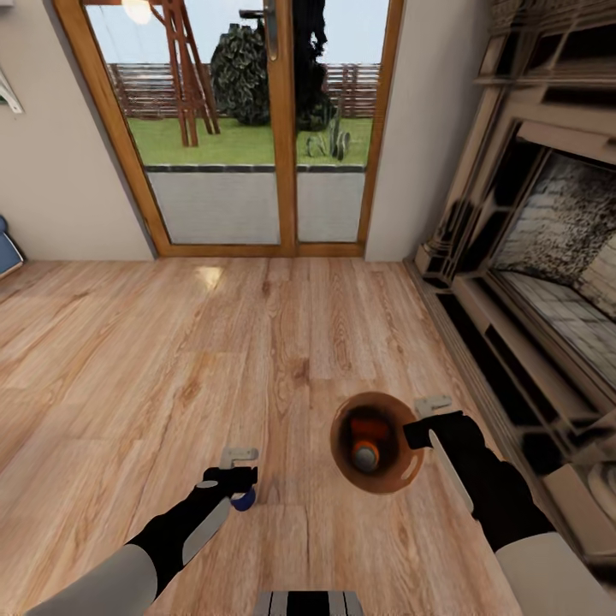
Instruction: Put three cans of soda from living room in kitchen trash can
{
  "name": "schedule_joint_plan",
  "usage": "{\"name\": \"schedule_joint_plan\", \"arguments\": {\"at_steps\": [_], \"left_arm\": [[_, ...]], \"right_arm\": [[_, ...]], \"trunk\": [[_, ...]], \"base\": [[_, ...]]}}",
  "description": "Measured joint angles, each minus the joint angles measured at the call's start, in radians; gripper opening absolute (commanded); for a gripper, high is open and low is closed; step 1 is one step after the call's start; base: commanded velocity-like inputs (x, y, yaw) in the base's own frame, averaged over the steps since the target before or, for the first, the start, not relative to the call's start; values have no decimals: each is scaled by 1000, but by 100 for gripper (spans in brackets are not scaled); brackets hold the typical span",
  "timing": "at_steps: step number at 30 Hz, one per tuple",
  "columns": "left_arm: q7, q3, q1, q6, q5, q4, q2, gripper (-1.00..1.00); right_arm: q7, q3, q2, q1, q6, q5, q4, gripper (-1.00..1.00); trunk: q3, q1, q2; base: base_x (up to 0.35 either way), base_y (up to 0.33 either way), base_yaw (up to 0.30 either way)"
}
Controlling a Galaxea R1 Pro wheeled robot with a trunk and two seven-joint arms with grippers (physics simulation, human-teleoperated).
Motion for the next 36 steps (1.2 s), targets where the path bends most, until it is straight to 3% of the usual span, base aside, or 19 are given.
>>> {"name": "schedule_joint_plan", "arguments": {"at_steps": [5, 10, 31, 36], "left_arm": [[-3, 0, -1, 3, 0, 0, 0, 100], [-2, 0, 0, 0, 0, 0, 0, 100], [-2, 0, 0, -3, 1, -1, -1, 100], [-1, 0, 0, 4, 0, 0, -1, 100]], "right_arm": [[3, 1, -4, -29, 26, -29, 1, -100], [2, 1, -4, -36, 37, -11, 2, -100], [1, 1, -5, -36, 37, -21, 14, -100], [1, 2, -5, -36, 37, -20, 14, -100]], "trunk": [[-16, 2, -1], [-16, 2, -1], [-16, 2, -1], [-35, 4, -2]], "base": [[0, 0, 0], [0, 0, 0], [52, 37, 0], [0, 0, 0]]}}
